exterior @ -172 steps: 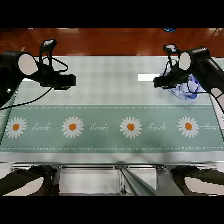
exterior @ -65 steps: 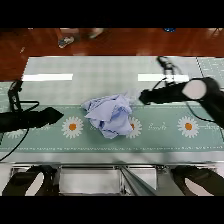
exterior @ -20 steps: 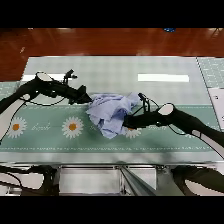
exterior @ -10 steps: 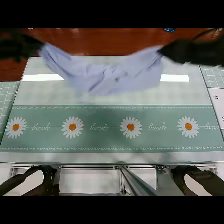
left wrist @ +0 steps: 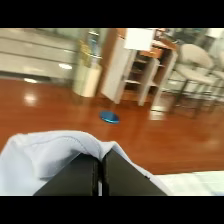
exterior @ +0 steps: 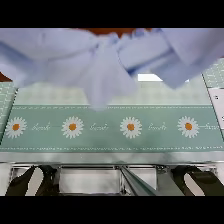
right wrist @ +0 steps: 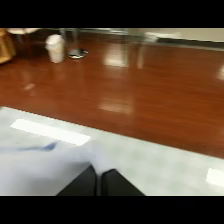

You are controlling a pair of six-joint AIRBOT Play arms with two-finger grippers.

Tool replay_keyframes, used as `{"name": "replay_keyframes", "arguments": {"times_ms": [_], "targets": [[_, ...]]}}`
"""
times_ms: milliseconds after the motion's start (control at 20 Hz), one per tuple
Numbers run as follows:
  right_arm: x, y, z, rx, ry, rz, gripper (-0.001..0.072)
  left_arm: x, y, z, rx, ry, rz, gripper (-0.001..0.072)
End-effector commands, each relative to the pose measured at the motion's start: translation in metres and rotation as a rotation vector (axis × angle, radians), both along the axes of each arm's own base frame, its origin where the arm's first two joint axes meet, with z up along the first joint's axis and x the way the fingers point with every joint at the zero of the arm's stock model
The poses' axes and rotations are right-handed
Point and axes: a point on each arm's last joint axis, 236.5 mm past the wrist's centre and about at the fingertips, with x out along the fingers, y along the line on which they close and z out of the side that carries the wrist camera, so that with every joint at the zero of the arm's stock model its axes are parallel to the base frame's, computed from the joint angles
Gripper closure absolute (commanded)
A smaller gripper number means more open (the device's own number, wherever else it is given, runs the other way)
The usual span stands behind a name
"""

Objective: Fold the shirts.

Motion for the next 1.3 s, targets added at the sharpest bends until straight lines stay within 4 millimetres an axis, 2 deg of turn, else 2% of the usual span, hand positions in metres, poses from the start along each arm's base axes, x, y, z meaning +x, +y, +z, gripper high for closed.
{"name": "replay_keyframes", "arguments": {"times_ms": [0, 100, 200, 300, 350, 550, 700, 800, 900, 1000, 1100, 1250], "targets": [[-0.043, -0.059, -0.029, -0.087, 0.122, -0.243, 0.0688, -0.046, 0.019, -0.007, 0.141, 0.016, 0.210, 0.0687], [-0.062, -0.079, -0.047, -0.116, 0.195, -0.324, 0.0688, -0.066, 0.041, -0.026, 0.193, 0.087, 0.312, 0.0687], [-0.073, -0.085, -0.061, -0.116, 0.233, -0.354, 0.0689, -0.083, 0.059, -0.049, 0.213, 0.168, 0.377, 0.0687], [-0.075, -0.085, -0.089, -0.105, 0.315, -0.360, 0.0689, -0.088, 0.065, -0.089, 0.227, 0.310, 0.379, 0.0687], [-0.073, -0.084, -0.109, -0.102, 0.369, -0.359, 0.0688, -0.086, 0.064, -0.116, 0.218, 0.402, 0.363, 0.0687], [-0.050, -0.082, -0.206, -0.123, 0.607, -0.347, 0.0689, -0.070, 0.063, -0.250, 0.203, 0.822, 0.298, 0.0687], [-0.012, -0.082, -0.268, -0.133, 0.691, -0.345, 0.0690, -0.052, 0.042, -0.353, 0.137, 1.054, 0.179, 0.0687], [0.018, -0.080, -0.301, -0.137, 0.752, -0.337, 0.0691, -0.030, 0.020, -0.400, 0.025, 1.114, 0.102, 0.0687], [0.058, -0.076, -0.327, -0.140, 0.787, -0.307, 0.0691, 0.007, 0.014, -0.429, -0.070, 1.106, 0.095, 0.0687], [0.097, -0.070, -0.364, -0.065, 0.853, -0.271, 0.0691, 0.049, 0.014, -0.448, -0.135, 1.105, 0.099, 0.0687], [0.135, -0.067, -0.397, 0.090, 0.920, -0.226, 0.0689, 0.090, 0.008, -0.468, -0.205, 1.130, 0.071, 0.0687], [0.189, -0.076, -0.419, 0.265, 0.943, -0.217, 0.0689, 0.151, 0.003, -0.494, -0.293, 1.173, 0.034, 0.0687]]}}
